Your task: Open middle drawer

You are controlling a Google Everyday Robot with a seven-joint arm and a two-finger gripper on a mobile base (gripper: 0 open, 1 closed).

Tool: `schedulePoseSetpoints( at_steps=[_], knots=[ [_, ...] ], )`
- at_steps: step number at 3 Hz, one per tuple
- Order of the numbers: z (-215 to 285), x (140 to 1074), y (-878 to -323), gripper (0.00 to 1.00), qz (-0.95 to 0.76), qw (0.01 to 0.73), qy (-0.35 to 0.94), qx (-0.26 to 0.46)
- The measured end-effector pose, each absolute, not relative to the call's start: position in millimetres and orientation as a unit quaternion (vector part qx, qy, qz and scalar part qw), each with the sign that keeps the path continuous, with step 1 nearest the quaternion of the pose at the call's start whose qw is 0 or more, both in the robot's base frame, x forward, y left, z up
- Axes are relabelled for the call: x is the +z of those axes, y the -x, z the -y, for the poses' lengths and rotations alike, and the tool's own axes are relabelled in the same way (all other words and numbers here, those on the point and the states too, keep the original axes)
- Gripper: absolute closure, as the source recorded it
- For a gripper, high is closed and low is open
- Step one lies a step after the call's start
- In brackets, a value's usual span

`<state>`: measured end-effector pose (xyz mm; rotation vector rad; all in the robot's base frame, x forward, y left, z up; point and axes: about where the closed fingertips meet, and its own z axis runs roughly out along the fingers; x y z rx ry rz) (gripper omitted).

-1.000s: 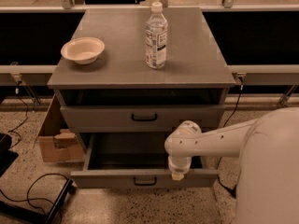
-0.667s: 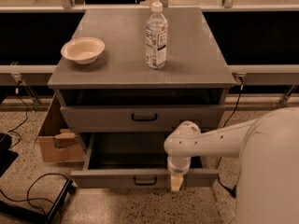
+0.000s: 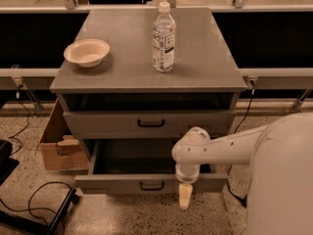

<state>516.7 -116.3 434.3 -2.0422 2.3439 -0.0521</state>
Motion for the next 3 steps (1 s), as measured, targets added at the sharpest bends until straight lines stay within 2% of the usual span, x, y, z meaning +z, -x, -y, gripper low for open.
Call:
schedulePoseSetpoints(
  at_steps=[1, 2, 3],
  knots=[
    [116.0, 425.5, -491.6, 0.18, -0.745, 0.019, 0.667, -0.011],
    [107.8, 428.3, -450.6, 0.41, -0.734, 0.041, 0.678, -0.011],
    [107.8, 428.4, -451.4, 0.64, -0.734, 0.041, 0.678, -0.011]
  ],
)
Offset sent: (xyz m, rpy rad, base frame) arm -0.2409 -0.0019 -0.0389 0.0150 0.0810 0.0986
